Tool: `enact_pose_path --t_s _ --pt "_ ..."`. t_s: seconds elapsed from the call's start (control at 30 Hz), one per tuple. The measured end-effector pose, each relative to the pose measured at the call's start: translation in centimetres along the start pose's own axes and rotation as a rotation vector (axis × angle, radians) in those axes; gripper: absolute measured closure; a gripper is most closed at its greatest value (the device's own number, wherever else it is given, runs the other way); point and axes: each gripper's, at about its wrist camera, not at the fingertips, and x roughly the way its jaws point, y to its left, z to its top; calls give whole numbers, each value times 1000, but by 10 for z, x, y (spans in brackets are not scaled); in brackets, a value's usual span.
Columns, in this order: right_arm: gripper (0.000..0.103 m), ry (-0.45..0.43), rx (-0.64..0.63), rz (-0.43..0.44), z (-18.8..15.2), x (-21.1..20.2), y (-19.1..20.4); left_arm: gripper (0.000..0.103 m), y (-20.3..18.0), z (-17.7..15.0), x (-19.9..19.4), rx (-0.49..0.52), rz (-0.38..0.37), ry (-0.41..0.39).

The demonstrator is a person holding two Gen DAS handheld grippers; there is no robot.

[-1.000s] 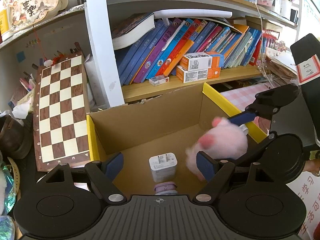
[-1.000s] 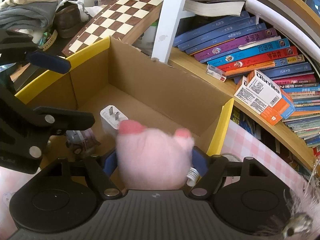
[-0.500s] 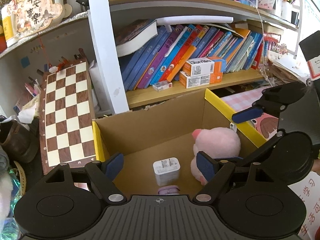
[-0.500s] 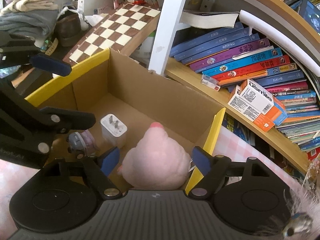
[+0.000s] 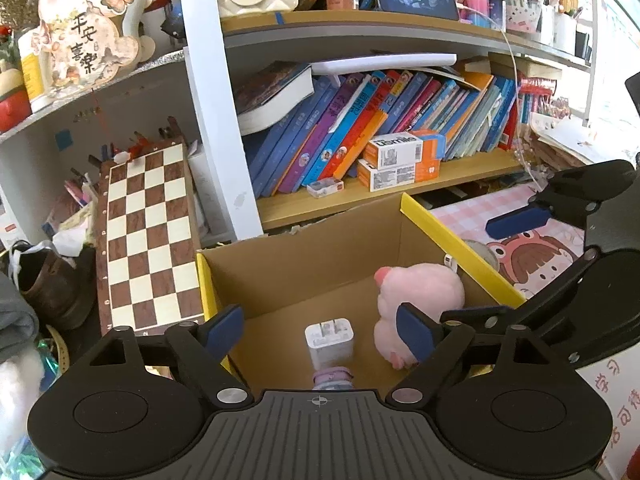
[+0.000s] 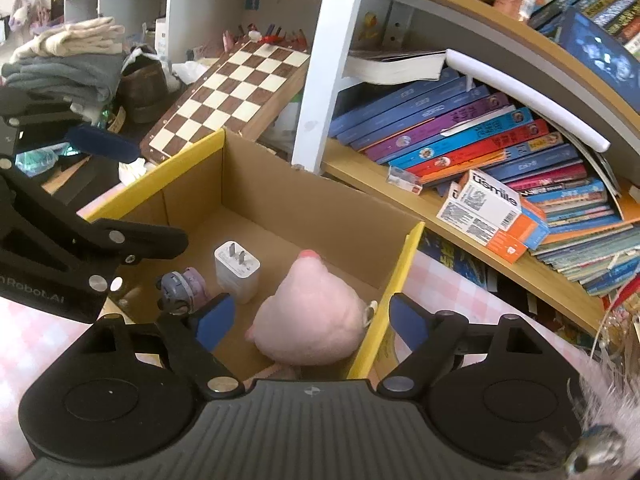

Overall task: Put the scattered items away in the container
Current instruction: 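Withdraw both tools from the box toward the tape roll and white block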

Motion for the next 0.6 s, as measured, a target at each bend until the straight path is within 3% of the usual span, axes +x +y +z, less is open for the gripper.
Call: enact_pose_path --t_s 0.6 --pt "8 -27 92 -36 -29 -42 -7 16 -20 -23 -29 0 20 21"
